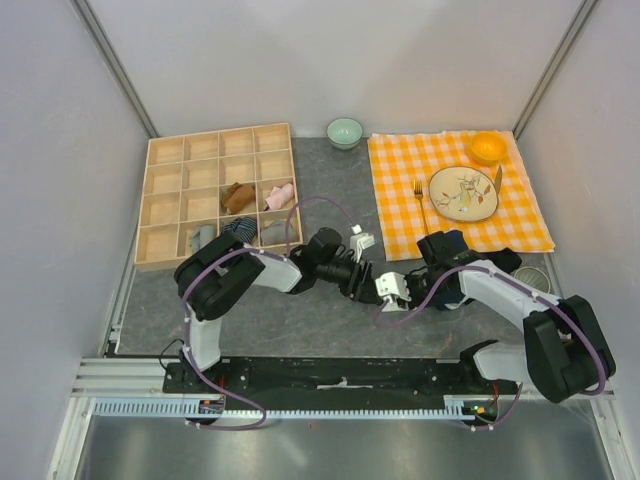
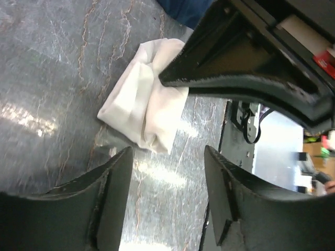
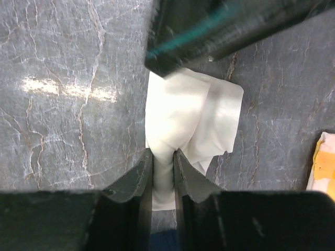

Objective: Roll the underwear
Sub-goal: Roll the underwear to the center of the board, then pick up the underwear from the center of the board.

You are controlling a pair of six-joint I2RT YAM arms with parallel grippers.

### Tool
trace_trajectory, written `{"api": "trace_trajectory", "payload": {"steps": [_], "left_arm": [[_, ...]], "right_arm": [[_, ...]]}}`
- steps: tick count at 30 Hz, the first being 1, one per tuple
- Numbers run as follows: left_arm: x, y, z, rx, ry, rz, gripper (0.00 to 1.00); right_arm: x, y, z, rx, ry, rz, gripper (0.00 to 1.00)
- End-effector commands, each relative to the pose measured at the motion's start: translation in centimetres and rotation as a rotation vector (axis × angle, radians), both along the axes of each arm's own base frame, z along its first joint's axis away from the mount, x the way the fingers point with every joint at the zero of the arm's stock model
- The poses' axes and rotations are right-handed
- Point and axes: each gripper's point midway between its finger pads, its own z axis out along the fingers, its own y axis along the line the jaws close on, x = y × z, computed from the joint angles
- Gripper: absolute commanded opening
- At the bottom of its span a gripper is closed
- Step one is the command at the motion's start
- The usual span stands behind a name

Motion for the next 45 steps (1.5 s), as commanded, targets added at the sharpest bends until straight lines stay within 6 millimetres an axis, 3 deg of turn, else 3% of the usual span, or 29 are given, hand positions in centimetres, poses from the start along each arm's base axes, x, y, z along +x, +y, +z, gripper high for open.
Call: {"api": "trace_trajectory", "payload": {"steps": [1,2,4,9,15,19,29,33,35,39,41,45], "left_arm": [[1.3,0.9,1.7,-0.066,-0.299,0.034,0.82],[1.1,1.1,1.4,-0.066,-0.313,0.026,0.89],[1.2,1.3,0.6,-0.053,-0.329,0.03,0.91],[1.5,0.6,-1.0,-0.055,-0.323,0.021,0.93],[0.9,-1.0,-1.4,-0.071,-0.334,-0.042,0.95],[0.2,-1.6,-3.1,-0.018,-0.345,-0.095,0.95],[-1.7,-0.7,-5.6,0.071,-0.303,-0.138,0.71],[-2.0,-0.6,-5.5,0.073,-0.3,-0.145,0.51],[-2.2,-0.8,-5.3,0.074,-0.301,-0.153,0.49],[-2.4,-0.9,-5.2,0.076,-0.298,-0.164,0.35],[-2.3,-0.9,-5.1,0.08,-0.296,-0.158,0.32],[-2.0,-0.8,-4.1,0.074,-0.284,-0.134,0.26]], "right_arm": [[-1.0,-0.5,-0.3,-0.041,0.083,-0.018,0.19],[-1.2,-0.2,-0.2,-0.025,0.096,-0.012,0.19],[-1.4,-0.1,0.0,-0.016,0.105,-0.003,0.19],[-1.7,-0.1,-0.1,-0.018,0.119,0.003,0.19],[-1.7,-0.1,-0.2,-0.02,0.125,0.003,0.19],[-1.7,0.0,-0.1,-0.017,0.124,0.004,0.19],[-1.3,0.1,0.1,-0.014,0.124,-0.014,0.19],[-1.1,0.1,0.3,-0.008,0.127,-0.028,0.19],[-1.0,0.2,0.4,-0.002,0.129,-0.039,0.19],[-0.5,0.3,0.9,0.017,0.133,-0.067,0.19],[-0.4,0.3,1.2,0.027,0.139,-0.085,0.21],[1.3,0.5,3.1,0.053,0.127,-0.165,0.41]]}}
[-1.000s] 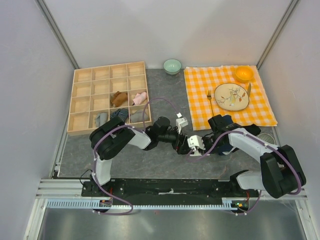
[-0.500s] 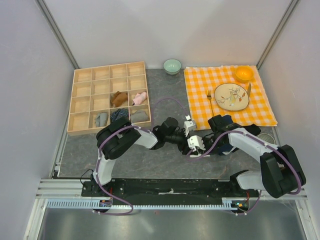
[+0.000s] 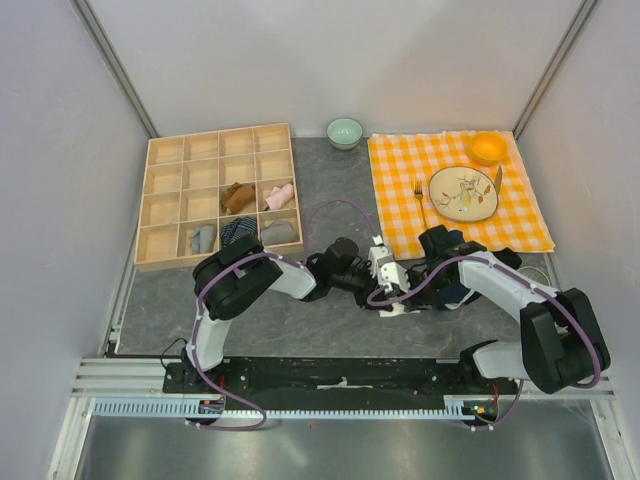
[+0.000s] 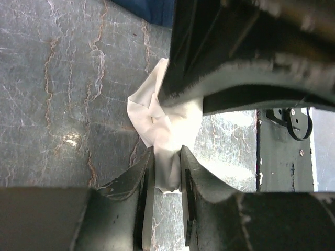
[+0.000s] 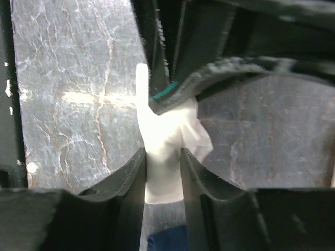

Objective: Roll the underwear
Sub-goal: Pick up the underwear from the center of the board, then place the underwear in the storage box.

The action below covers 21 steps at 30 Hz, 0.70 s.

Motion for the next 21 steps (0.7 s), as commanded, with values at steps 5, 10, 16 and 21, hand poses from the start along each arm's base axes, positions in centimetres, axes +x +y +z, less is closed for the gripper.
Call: {"api": "trace_trajectory", "payload": {"steps": [5,10,16,21], "left_arm": [[-0.1,2.6,0.0,0.078,0.089,0.063,0.23],[1.5,4.8,2.4,0.037,0.138,0.139,0.23],[4.7,9.2,6.6,0.019,0.174,0.281,0.22],[10.3,14.8,9.9,0.063,0.103,0.487,0.22]], "right_arm": [[5.2,1.0,8.5,0.085,-0.054,-0.204,0.53],[6.3,1.3,12.6,0.151,-0.053,-0.293,0.57],[6.0,1.9,13.7,0.22,-0.014,-0.346,0.58],[5.5,1.1,12.8,0.2,-0.027,-0.352,0.58]]}}
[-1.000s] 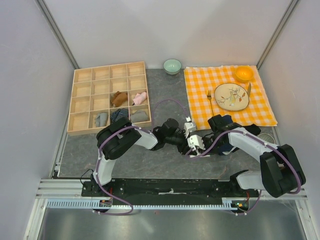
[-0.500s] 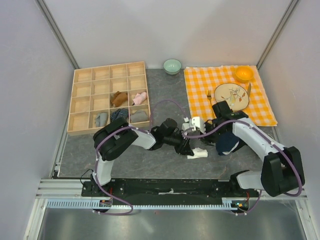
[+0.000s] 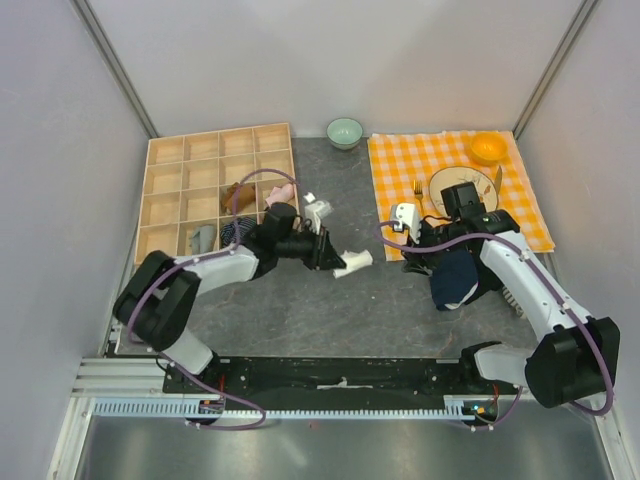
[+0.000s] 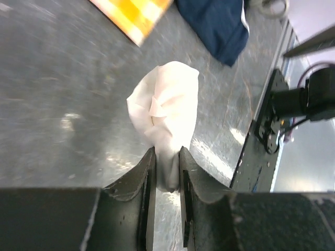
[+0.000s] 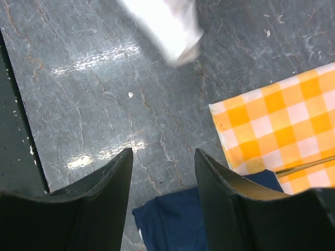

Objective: Roll the underwear
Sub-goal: Place the underwear in the storage box.

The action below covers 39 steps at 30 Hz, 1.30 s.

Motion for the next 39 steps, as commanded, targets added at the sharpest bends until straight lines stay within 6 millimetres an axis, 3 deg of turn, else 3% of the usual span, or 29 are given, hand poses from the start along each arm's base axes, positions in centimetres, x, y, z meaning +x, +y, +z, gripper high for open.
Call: {"api": "trace_trajectory", "payload": {"steps": [1,3,5,6,8,9,13,14,15,18,21,30,31,39], "left_arm": [[4.2,4.9,4.3,0.057,-0.034,0.17,0.21],[7.8,8.0,6.1,0.109,-0.11,0.289,0.21],[9.6,11.2,6.3,0.196,-0.138,0.388,0.21],[11.5,13.8,7.1,0.209,-0.147,0.472,0.21],[13.3,17.4,7.6,0.267,-0.177,0.578,0.21],[14.6,20.1,8.2,0.28,-0.193,0.653,0.21],[17.1,27.1,8.9,0.36,-0.245,0.815,0.22],[17.6,27.9,8.2,0.394,-0.254,0.814,0.22],[18.2,31.1,8.3,0.415,-0.253,0.877,0.23],[19.2,35.3,6.6,0.468,-0.211,0.927,0.23],[20.1,37.6,5.2,0.48,-0.184,0.941,0.22],[22.6,40.2,1.3,0.582,-0.115,0.911,0.22],[22.4,40.5,-0.3,0.611,-0.069,0.898,0.22],[22.9,41.9,-4.0,0.67,0.057,0.887,0.25]], "right_arm": [[-1.2,-0.1,0.2,0.028,0.017,-0.01,0.58],[-1.4,-0.2,-0.1,0.025,0.023,-0.01,0.58],[-1.7,-0.2,-0.2,0.026,0.02,-0.005,0.58],[-1.8,-0.2,-0.2,0.026,0.021,-0.005,0.58],[-2.0,-0.1,-0.1,0.032,0.014,0.003,0.58],[-2.0,-0.2,0.0,0.032,0.011,0.005,0.58],[-2.3,-0.3,-0.3,0.028,0.021,0.007,0.58],[-2.3,-0.3,-0.3,0.028,0.02,0.008,0.58],[-2.3,-0.2,-0.4,0.028,0.023,0.011,0.58],[-2.4,-0.2,-0.5,0.029,0.03,0.014,0.58],[-2.4,-0.3,-0.8,0.021,0.04,0.012,0.58],[-2.2,-0.4,-1.4,0.005,0.059,0.01,0.58],[-2.3,-0.4,-1.5,0.005,0.062,0.01,0.58],[-2.2,-0.5,-1.7,0.0,0.067,0.008,0.57]]}}
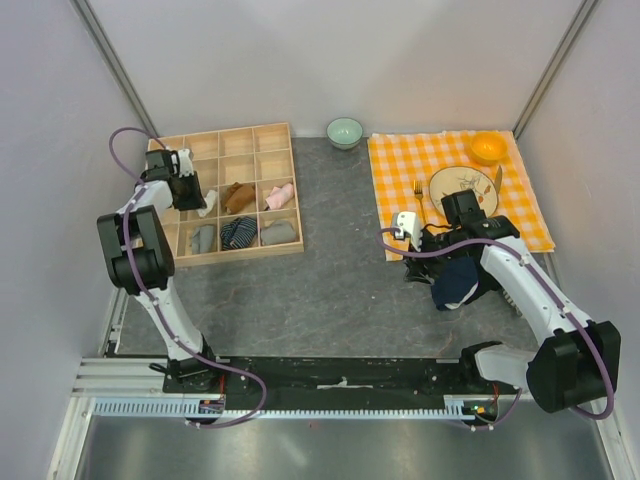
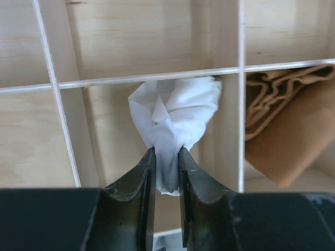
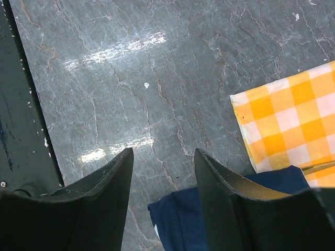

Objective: Roll the underwear
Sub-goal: Place the underwear in the storage box, then reset both arms

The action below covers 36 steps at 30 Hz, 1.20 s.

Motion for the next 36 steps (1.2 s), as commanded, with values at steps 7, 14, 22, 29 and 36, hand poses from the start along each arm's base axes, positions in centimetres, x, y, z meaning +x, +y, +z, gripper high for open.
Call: {"api": "trace_trajectory", "payload": {"steps": [7,14,22,29,36], "left_arm": [[-0.2,3.0,-1.1,0.069,0.098,0.083,0.57],[-0.1,3.6,4.9,0.074,-0.021,0.147,0.77],[-1.6,0.3,13.6,-0.047,-0.231,0.108,0.78],[-7.8,-6.5,20.7,-0.204,-0.435,-0.023,0.92],[-16.9,-14.0,25.7,-0.134,-0.567,-0.277,0.94]], "right_arm": [[-0.2,0.0,-0.2,0.006,0.006,0.013,0.57],[-0.3,0.0,-0.2,0.007,0.011,0.019,0.57],[-0.2,-0.1,-0.1,0.004,0.001,0.015,0.58],[2.5,-1.3,1.7,-0.005,-0.108,-0.123,0.58],[8.4,-5.9,10.3,0.076,-0.417,-0.574,0.8]]}}
